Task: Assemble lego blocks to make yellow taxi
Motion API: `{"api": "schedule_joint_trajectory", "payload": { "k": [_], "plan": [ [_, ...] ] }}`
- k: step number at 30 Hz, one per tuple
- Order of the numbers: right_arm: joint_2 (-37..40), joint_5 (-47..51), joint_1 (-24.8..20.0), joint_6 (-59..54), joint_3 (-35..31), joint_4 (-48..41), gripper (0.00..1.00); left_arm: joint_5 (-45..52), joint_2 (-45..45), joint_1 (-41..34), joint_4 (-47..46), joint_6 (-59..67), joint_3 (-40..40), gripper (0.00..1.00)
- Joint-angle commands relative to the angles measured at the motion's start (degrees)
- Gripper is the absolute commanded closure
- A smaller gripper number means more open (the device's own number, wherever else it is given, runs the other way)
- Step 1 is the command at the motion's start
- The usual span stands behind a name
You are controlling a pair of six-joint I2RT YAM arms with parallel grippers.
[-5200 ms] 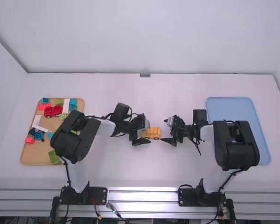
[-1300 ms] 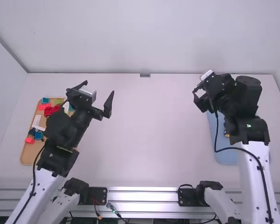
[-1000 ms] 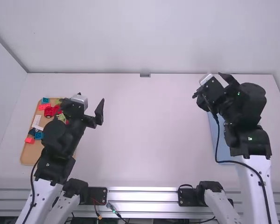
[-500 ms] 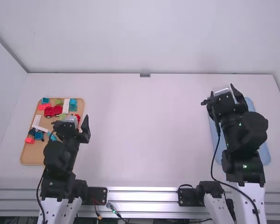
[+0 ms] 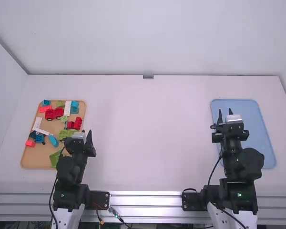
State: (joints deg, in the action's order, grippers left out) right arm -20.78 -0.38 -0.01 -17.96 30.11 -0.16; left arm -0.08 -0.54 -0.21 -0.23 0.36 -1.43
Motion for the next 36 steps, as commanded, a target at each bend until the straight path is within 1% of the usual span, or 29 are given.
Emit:
{"api": "schedule_joint_trajectory", "payload": {
  "k": [1,7,11,14,20,36],
  "plan": [
    [3.45,0.38,0.01,6.75,-3.21,0.16,0.77,0.08,0.54,0.21,0.23,-0.36,1.43,0.76],
    [10.82,0.38,0.01,14.12,-10.58,0.16,0.89,0.08,0.54,0.21,0.23,-0.36,1.43,0.86],
    [14.35,0.38,0.01,17.65,-14.11,0.16,0.96,0.08,0.54,0.21,0.23,-0.36,1.43,0.91],
    [16.88,0.38,0.01,17.96,-16.64,0.16,1.00,0.08,0.54,0.21,0.23,-0.36,1.43,0.95],
    [20.78,0.38,0.01,17.96,-20.99,0.16,1.00,0.08,0.54,0.21,0.23,-0.36,1.43,1.00],
    [20.78,0.38,0.01,17.96,-30.11,0.16,1.00,0.08,0.54,0.21,0.23,-0.36,1.43,1.00]
  ]
}}
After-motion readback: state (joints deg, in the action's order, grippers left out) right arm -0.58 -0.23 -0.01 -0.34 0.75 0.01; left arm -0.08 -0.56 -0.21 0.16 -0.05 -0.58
